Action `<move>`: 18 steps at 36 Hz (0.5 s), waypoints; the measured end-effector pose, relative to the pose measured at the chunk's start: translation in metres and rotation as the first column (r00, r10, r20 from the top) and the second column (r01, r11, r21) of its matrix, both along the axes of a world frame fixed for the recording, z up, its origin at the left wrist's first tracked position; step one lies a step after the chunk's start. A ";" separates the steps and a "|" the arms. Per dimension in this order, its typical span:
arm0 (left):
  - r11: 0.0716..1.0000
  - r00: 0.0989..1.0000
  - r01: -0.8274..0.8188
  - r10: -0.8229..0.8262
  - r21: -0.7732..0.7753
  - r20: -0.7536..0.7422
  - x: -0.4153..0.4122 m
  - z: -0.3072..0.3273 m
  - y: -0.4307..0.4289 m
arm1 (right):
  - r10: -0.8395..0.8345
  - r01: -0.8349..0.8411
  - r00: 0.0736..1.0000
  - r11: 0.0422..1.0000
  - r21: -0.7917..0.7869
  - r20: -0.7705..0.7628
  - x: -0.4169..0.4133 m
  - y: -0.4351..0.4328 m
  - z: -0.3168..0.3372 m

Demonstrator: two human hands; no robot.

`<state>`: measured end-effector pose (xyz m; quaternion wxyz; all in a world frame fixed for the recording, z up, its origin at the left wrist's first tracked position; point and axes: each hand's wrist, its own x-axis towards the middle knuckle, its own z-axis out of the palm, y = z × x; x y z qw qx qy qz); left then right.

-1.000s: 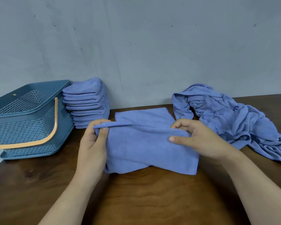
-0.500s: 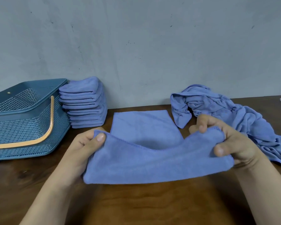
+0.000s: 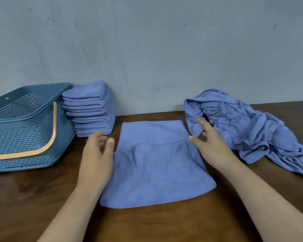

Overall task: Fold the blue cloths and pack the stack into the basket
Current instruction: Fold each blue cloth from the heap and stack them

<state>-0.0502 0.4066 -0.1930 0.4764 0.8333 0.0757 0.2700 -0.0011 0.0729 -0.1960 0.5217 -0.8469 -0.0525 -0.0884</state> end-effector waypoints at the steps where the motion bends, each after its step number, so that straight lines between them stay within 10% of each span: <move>1: 0.993 0.998 0.057 -0.060 0.108 0.028 -0.001 -0.002 -0.004 | 0.016 -0.008 0.998 0.992 -0.125 0.059 0.001 0.001 -0.005; 6: 0.675 0.893 0.447 -0.369 0.587 -0.257 -0.004 -0.019 -0.037 | 0.372 -0.268 0.921 0.816 -0.511 0.111 -0.008 0.021 -0.016; 10: 0.547 0.781 0.601 -0.245 0.583 -0.575 -0.004 -0.031 -0.043 | 0.457 -0.436 0.871 0.549 -0.713 -0.180 -0.010 0.029 -0.022; 18: 0.483 0.767 0.615 -0.184 0.623 -0.615 -0.046 -0.028 -0.051 | 0.503 -0.532 0.831 0.595 -0.603 -0.237 -0.022 0.014 0.004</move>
